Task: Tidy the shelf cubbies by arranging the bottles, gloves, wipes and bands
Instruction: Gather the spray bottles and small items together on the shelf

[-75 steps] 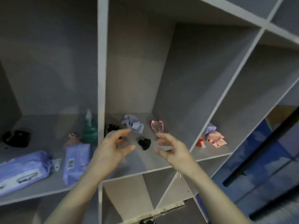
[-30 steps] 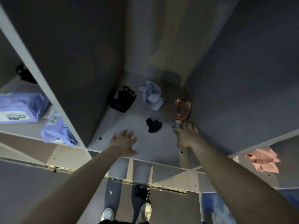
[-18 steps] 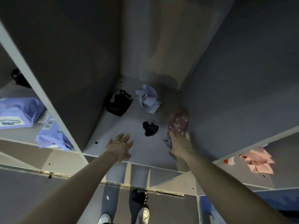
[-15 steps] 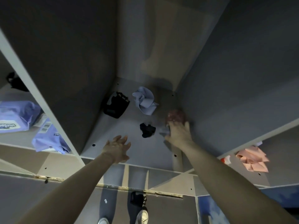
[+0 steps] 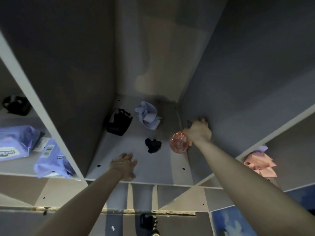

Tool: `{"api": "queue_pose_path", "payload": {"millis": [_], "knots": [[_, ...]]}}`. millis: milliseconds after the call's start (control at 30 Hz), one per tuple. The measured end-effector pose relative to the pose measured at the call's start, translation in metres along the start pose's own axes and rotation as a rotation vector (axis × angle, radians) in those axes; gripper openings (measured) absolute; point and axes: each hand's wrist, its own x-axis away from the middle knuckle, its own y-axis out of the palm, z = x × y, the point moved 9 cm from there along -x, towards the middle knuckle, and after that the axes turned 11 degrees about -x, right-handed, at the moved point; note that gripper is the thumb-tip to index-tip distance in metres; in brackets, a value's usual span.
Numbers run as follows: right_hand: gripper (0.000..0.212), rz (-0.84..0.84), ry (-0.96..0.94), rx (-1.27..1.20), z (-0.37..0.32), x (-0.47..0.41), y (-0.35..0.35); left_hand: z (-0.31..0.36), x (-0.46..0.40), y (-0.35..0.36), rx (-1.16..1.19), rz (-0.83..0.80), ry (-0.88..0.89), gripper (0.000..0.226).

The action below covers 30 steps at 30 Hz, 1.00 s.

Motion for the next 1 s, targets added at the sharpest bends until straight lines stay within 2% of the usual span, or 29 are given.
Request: {"api": "queue_pose_path", "payload": {"millis": [67, 133, 167, 233, 300, 367, 433, 500, 567, 633, 767, 1000], "knots": [[0.048, 0.045, -0.156, 0.020, -0.022, 0.018, -0.009, 0.003, 0.002, -0.003, -0.020, -0.021, 0.007, 0.076], [0.050, -0.029, -0.240, -0.127, -0.036, 0.037, -0.009, 0.003, 0.008, -0.010, 0.021, -0.056, 0.037, 0.076], [0.050, -0.089, -0.244, -0.255, -0.040, 0.048, -0.008, 0.003, 0.015, -0.018, 0.116, -0.073, 0.052, 0.074], [0.052, -0.252, -0.189, -0.540, -0.041, 0.071, -0.011, 0.008, 0.026, -0.043, 0.446, -0.076, 0.124, 0.073], [0.058, -0.483, -0.144, -0.693, -0.045, 0.101, -0.012, 0.002, 0.040, -0.084, 0.671, 0.111, 0.147, 0.082], [0.061, -0.599, -0.123, -0.767, -0.043, 0.127, -0.022, 0.006, 0.068, -0.131, 0.705, 0.328, 0.198, 0.075], [0.059, -0.586, -0.109, -0.826, -0.033, 0.145, -0.040, 0.022, 0.104, -0.168, 0.695, 0.473, 0.265, 0.053], [0.052, -0.555, -0.116, -0.875, -0.019, 0.159, -0.061, 0.047, 0.139, -0.191, 0.715, 0.536, 0.348, 0.025], [0.041, -0.525, -0.124, -0.923, -0.003, 0.172, -0.085, 0.072, 0.161, -0.203, 0.745, 0.560, 0.400, 0.010], [0.031, -0.477, -0.113, -0.954, 0.016, 0.181, -0.108, 0.100, 0.172, -0.210, 0.721, 0.573, 0.429, 0.012], [0.027, -0.338, -0.066, -1.031, 0.069, 0.182, -0.141, 0.162, 0.189, -0.223, 0.738, 0.579, 0.521, 0.007], [0.034, -0.175, 0.022, -1.113, 0.182, 0.168, -0.160, 0.267, 0.179, -0.232, 0.759, 0.604, 0.552, 0.044]]}}
